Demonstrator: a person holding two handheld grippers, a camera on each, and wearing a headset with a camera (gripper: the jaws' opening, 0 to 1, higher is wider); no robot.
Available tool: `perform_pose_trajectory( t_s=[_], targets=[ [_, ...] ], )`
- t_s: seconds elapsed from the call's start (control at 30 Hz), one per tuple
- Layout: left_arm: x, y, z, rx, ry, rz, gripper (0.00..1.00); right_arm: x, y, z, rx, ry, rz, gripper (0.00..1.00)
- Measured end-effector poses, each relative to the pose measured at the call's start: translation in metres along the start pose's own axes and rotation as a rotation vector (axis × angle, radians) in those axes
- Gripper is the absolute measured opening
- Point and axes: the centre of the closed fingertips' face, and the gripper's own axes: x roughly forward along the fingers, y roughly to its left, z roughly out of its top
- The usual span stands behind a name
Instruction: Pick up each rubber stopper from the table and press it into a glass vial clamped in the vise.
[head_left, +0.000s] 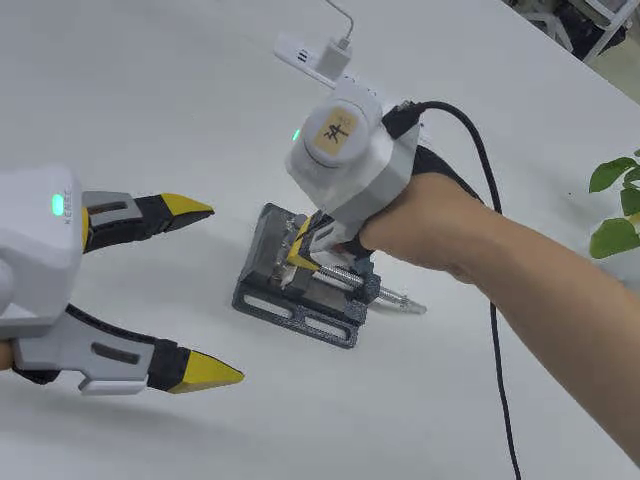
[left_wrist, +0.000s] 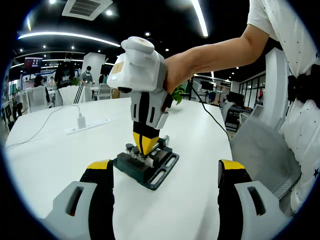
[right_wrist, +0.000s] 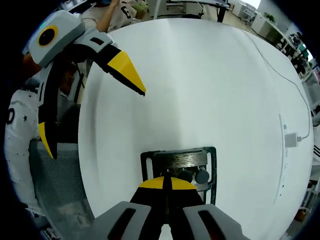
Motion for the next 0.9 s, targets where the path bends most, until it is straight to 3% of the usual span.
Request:
perform_pose_trajectory(
  t_s=[0.37,0.43,0.47,0.53,0.67,0.77,0.9],
  targets=[
    [-0.001,-0.005,0.008,0.016,-0.009,-0.005,0.85,0.000,-0.001,-0.001,0.042,0.003,0.056,0.00],
    [-0.001,-0.006,0.009,0.019,-0.006,-0.008,0.85,0.000,0.000,0.000,0.024,-0.004,0.040,0.00],
    [-0.001,-0.008,0.010,0.025,-0.004,-0.010,0.85,-0.001,0.000,0.000,-0.021,-0.011,0.003,0.00],
    [-0.001,-0.010,0.013,0.032,-0.005,-0.012,0.84,-0.001,0.002,-0.001,0.000,-0.029,-0.028,0.00],
    [-0.003,-0.011,0.016,0.037,-0.006,-0.009,0.84,-0.001,0.003,-0.002,-0.058,-0.035,-0.083,0.00],
    [-0.004,-0.012,0.019,0.040,-0.007,-0.003,0.84,0.002,0.001,-0.001,-0.087,-0.004,-0.105,0.00],
    [-0.006,-0.015,0.019,0.041,-0.001,0.003,0.84,0.001,-0.001,-0.001,-0.092,0.020,-0.090,0.00]
  ],
)
